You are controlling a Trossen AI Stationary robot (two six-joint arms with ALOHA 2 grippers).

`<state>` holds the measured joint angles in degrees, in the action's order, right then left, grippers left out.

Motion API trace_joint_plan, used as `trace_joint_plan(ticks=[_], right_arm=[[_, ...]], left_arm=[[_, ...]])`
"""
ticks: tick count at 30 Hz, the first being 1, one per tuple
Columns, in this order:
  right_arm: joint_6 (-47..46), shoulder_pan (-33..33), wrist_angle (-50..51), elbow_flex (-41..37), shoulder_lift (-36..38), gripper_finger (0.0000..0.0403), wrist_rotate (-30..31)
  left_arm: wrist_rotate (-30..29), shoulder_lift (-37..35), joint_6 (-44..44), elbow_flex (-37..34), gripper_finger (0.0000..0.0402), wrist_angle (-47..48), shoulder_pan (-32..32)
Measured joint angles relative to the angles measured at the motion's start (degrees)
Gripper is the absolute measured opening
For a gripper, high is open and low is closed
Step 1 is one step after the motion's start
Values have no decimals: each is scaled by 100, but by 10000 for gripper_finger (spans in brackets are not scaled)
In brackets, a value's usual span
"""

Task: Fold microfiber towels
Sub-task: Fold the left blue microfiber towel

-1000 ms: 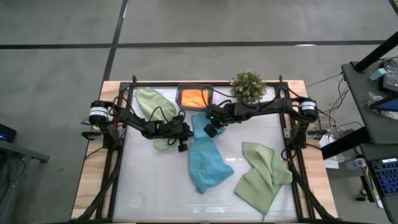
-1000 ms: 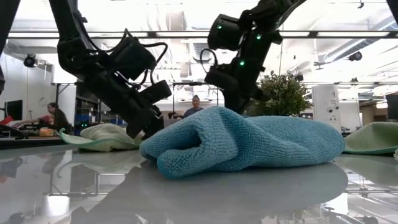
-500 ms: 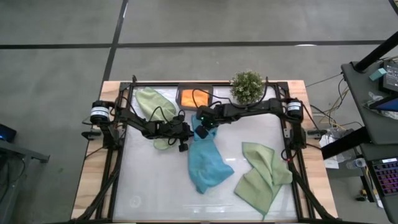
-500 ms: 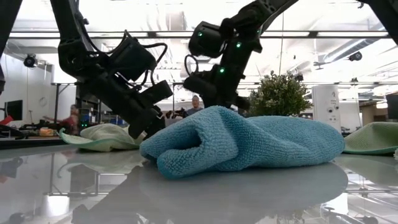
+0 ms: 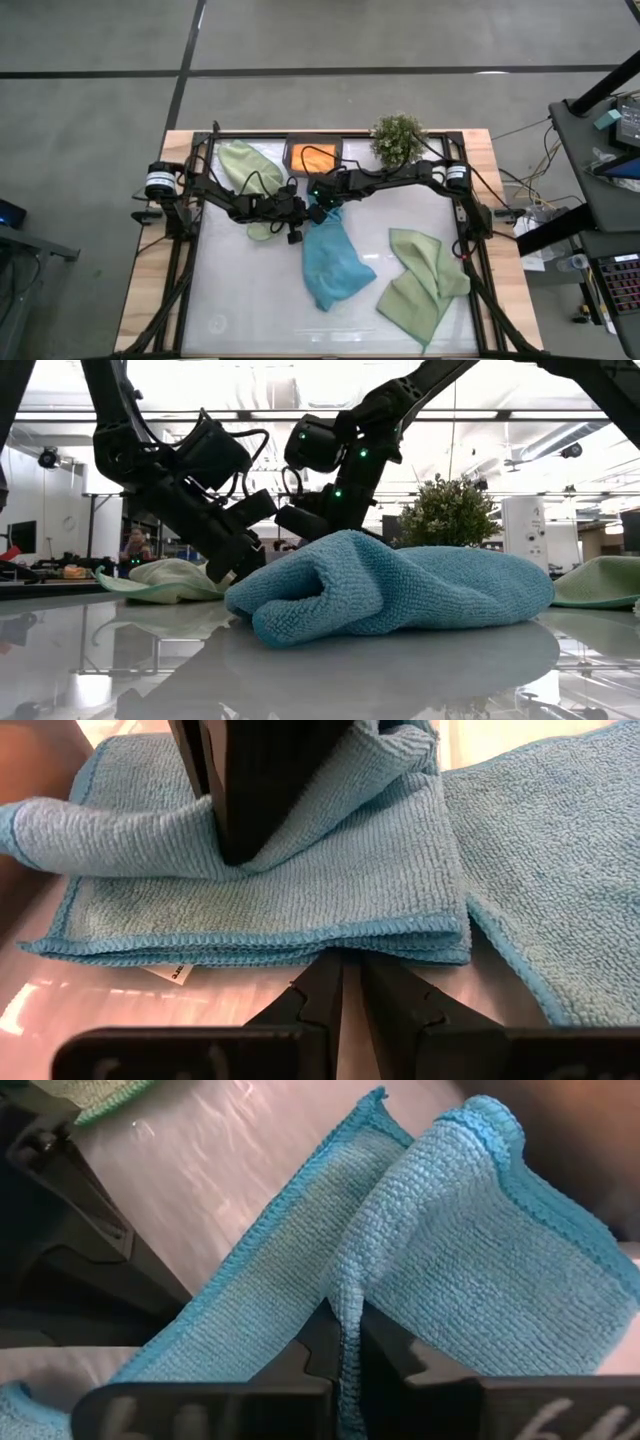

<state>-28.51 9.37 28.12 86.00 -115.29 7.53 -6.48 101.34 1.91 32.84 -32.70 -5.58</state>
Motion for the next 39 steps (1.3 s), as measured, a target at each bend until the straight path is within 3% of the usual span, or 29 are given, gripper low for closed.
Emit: trace_joint_plan(ticks=[11, 21, 39], right_arm=[[276, 0, -137, 0, 12, 13, 21], [-109, -22, -55, 0, 12, 18, -1], [-20, -22, 131, 223, 23, 170, 20]], left_arm=[[9, 0, 0, -7, 28, -27, 0], [17, 0, -10, -15, 28, -99, -4], [15, -11, -22, -52, 28, -172, -2]])
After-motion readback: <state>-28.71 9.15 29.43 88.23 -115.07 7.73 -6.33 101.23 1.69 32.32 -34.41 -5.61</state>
